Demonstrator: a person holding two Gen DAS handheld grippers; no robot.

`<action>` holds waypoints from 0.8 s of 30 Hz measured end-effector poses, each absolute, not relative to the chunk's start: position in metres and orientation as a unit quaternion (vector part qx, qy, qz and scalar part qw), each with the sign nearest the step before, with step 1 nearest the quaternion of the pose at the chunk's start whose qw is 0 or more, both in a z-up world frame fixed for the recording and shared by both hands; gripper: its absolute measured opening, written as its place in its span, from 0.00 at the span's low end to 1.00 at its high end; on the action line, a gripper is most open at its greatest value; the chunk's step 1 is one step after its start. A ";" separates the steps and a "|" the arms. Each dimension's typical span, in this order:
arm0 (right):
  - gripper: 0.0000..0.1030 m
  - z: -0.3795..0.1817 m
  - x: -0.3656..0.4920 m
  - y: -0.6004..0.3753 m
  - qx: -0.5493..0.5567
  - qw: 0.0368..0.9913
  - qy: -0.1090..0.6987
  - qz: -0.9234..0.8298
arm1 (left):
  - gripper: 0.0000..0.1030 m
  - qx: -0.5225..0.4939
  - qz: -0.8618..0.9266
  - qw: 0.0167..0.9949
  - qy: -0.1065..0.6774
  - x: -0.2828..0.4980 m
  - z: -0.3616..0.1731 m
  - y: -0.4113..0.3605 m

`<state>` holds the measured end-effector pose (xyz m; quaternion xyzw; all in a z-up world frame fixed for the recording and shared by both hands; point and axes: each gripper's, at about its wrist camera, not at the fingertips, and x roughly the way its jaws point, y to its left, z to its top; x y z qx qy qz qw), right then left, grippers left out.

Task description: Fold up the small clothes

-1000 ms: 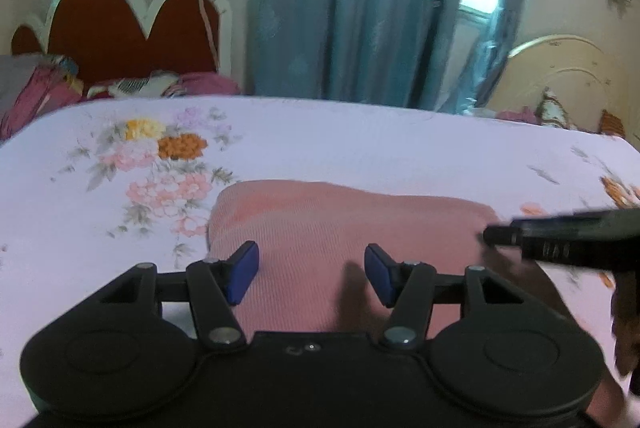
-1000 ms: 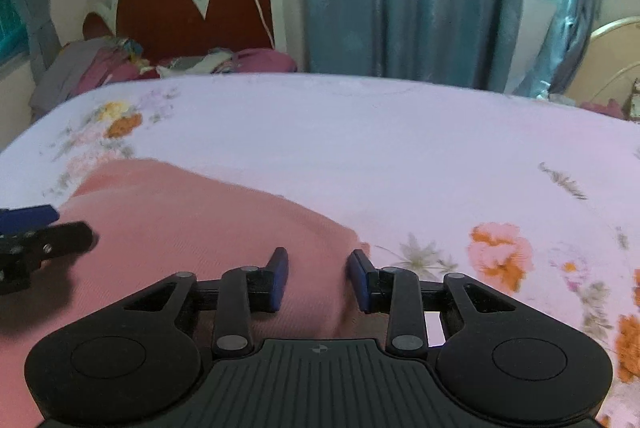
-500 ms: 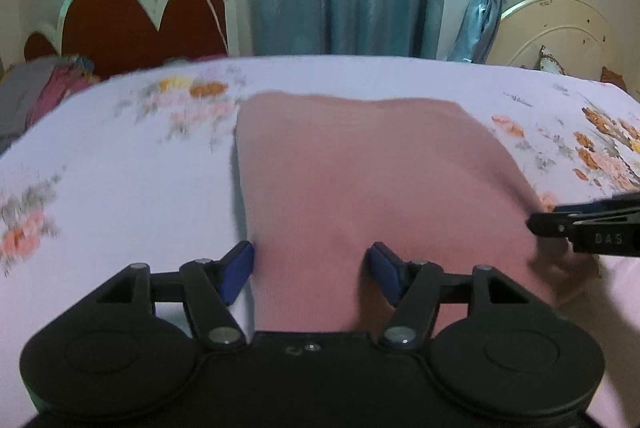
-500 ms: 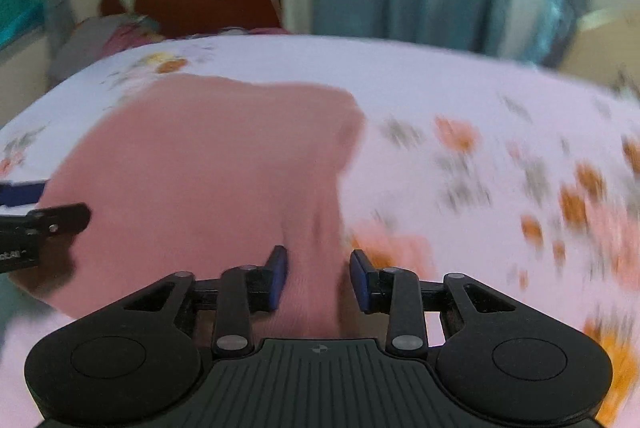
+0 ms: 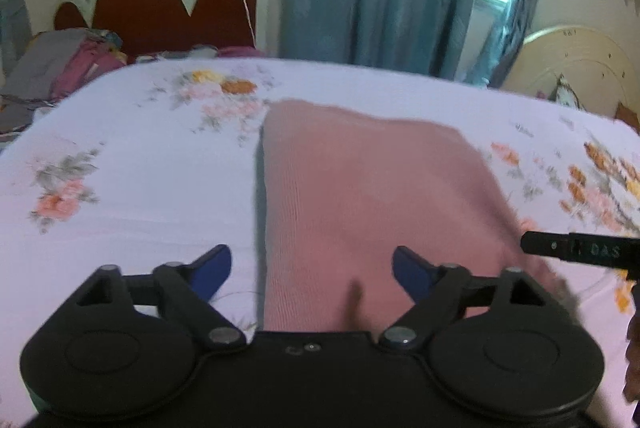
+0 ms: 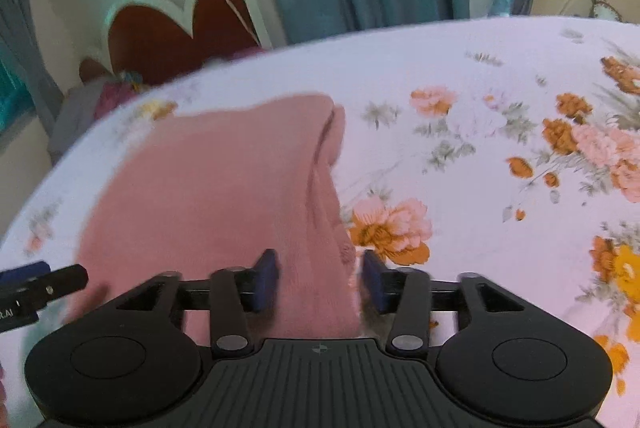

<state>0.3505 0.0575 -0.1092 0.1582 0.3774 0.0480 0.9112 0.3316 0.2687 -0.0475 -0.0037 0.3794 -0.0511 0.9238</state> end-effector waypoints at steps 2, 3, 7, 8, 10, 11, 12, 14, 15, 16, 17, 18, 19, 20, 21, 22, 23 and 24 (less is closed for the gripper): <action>0.82 -0.096 0.334 0.061 0.150 0.918 0.361 0.064 | 0.96 -0.001 -0.044 0.926 0.375 0.317 -0.033 0.261; 0.82 -0.090 0.324 0.062 0.141 0.920 0.357 0.073 | 0.98 0.000 -0.042 0.927 0.372 0.310 -0.027 0.258; 0.82 -0.068 0.281 0.061 0.117 0.925 0.348 0.094 | 1.00 -0.002 -0.015 0.934 0.357 0.268 -0.001 0.243; 0.82 -0.063 0.268 0.058 0.117 0.925 0.347 0.098 | 1.00 -0.002 -0.007 0.935 0.355 0.255 0.007 0.238; 0.83 -0.052 0.242 0.052 0.118 0.925 0.345 0.104 | 1.00 0.002 0.006 0.935 0.353 0.233 0.019 0.231; 0.86 -0.046 0.227 0.048 0.117 0.925 0.344 0.108 | 1.00 0.004 0.009 0.936 0.352 0.221 0.025 0.227; 0.93 -0.039 0.213 0.045 0.117 0.925 0.344 0.111 | 1.00 0.006 0.006 0.938 0.347 0.207 0.032 0.223; 0.99 -0.024 0.185 0.039 0.114 0.928 0.334 0.117 | 1.00 0.008 -0.012 0.941 0.337 0.181 0.045 0.217; 0.99 -0.016 0.173 0.037 0.109 0.931 0.326 0.122 | 1.00 0.012 -0.018 0.944 0.329 0.168 0.050 0.214; 0.99 -0.007 0.161 0.035 0.103 0.934 0.318 0.124 | 1.00 0.016 -0.020 0.946 0.322 0.157 0.056 0.212; 0.99 0.002 0.149 0.034 0.098 0.938 0.309 0.123 | 1.00 0.017 -0.019 0.949 0.316 0.144 0.062 0.210; 1.00 0.009 0.139 0.032 0.095 0.941 0.302 0.119 | 1.00 0.015 -0.018 0.950 0.313 0.135 0.066 0.208; 1.00 0.017 0.129 0.031 0.092 0.945 0.293 0.113 | 1.00 0.012 -0.017 0.950 0.312 0.127 0.069 0.207; 1.00 0.024 0.121 0.030 0.089 0.949 0.285 0.104 | 1.00 0.010 -0.015 0.950 0.312 0.120 0.072 0.206; 1.00 0.031 0.112 0.030 0.086 0.952 0.279 0.095 | 1.00 0.010 -0.010 0.950 0.313 0.114 0.075 0.204; 1.00 0.037 0.105 0.031 0.081 0.955 0.273 0.083 | 1.00 0.009 -0.002 0.949 0.314 0.108 0.078 0.203; 1.00 0.041 0.101 0.030 0.077 0.956 0.271 0.077 | 1.00 0.008 0.005 0.949 0.315 0.103 0.081 0.202; 1.00 0.045 0.095 0.032 0.074 0.958 0.268 0.073 | 1.00 0.004 0.010 0.949 0.314 0.097 0.084 0.202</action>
